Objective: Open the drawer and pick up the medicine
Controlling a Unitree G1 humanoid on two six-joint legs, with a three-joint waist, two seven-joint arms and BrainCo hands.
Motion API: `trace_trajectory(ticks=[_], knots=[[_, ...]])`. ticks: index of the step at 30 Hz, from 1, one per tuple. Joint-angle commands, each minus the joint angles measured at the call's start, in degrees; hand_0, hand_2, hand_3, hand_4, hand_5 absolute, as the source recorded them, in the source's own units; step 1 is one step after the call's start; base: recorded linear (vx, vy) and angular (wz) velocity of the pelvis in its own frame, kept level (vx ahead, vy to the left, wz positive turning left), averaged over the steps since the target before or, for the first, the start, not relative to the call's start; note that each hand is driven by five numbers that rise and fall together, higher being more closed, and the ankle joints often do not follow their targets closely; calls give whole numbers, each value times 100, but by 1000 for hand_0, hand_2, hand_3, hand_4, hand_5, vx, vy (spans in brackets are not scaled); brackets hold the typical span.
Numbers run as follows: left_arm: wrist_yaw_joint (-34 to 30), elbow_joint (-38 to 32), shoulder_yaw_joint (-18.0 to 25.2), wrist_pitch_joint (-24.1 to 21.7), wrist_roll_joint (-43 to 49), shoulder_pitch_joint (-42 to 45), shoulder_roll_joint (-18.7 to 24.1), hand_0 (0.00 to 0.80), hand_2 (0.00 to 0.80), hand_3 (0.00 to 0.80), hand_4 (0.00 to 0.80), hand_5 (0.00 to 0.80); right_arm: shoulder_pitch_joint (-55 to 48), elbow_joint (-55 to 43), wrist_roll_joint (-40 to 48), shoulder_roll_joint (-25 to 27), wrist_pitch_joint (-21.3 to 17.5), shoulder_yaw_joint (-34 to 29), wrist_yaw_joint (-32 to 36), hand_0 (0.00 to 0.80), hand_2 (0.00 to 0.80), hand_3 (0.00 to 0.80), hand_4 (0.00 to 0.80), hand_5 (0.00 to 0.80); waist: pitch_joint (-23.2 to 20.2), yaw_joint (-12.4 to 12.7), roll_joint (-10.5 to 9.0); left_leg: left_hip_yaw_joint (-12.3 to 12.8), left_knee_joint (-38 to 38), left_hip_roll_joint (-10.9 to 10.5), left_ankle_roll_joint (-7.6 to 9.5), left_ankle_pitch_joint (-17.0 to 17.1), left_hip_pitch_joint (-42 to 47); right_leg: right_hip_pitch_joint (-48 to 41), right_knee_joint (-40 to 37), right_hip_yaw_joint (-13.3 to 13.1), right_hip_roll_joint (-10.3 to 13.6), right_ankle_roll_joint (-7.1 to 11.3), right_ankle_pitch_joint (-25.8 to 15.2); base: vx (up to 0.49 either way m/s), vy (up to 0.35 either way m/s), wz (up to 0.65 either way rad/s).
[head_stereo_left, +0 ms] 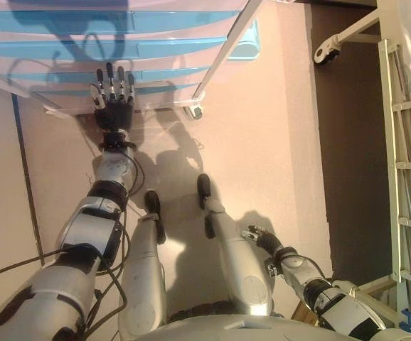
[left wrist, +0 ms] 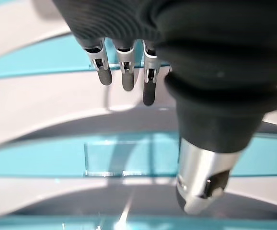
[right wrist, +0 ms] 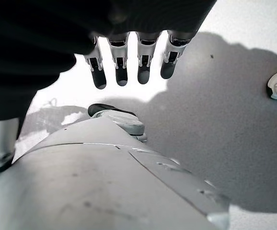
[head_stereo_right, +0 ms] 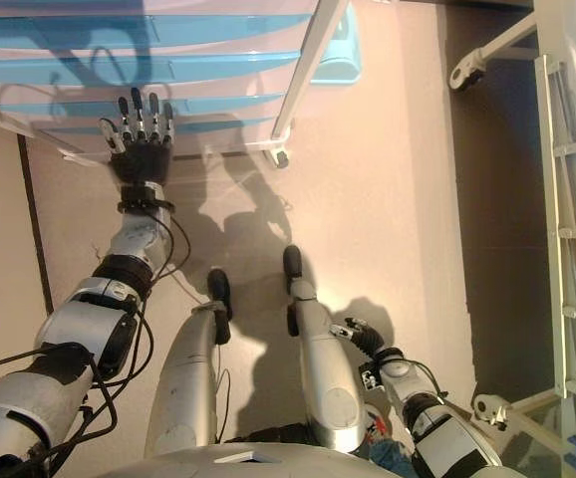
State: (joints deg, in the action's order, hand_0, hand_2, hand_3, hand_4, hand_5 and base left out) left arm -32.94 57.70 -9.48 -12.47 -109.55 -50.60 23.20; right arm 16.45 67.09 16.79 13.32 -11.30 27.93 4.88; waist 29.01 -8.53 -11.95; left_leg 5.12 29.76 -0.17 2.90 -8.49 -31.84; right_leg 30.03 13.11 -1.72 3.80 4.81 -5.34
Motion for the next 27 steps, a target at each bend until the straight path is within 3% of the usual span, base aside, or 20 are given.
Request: trace_trajectory(ticks=[1,11,22,27], knots=[[220,-367,36,2,101,-1501,589,0,0,0,0,0,-446,-243,-110,479,-63,260,105,0,0,0,0,0,-66,0,172,301,-273,-223,109,47,-12,-43,180,248,-458,-469,174,8,11,-5],[331,-279,-221,46,-345,-2291,872,0,0,0,0,0,-471,-43,-79,526,-248,361,173,0,0,0,0,0,-162,-77,169,368,-226,-199,104,23,-106,48,161,253,-464,-491,173,1,1,0],[-1251,-1252,-569,-57,105,-2441,793,0,0,0,0,0,-468,-52,4,498,-255,458,140,0,0,0,0,0,-156,-20,166,381,-335,-200,104,40,-42,-5,81,248,-486,-507,134,1,-1,3],[-1458,-1560,-677,-99,296,-2501,874,0,0,0,0,0,-480,-47,9,553,-251,468,184,0,0,0,0,0,-164,4,211,384,-386,-197,108,47,54,-75,65,240,-468,-511,136,0,0,0]])
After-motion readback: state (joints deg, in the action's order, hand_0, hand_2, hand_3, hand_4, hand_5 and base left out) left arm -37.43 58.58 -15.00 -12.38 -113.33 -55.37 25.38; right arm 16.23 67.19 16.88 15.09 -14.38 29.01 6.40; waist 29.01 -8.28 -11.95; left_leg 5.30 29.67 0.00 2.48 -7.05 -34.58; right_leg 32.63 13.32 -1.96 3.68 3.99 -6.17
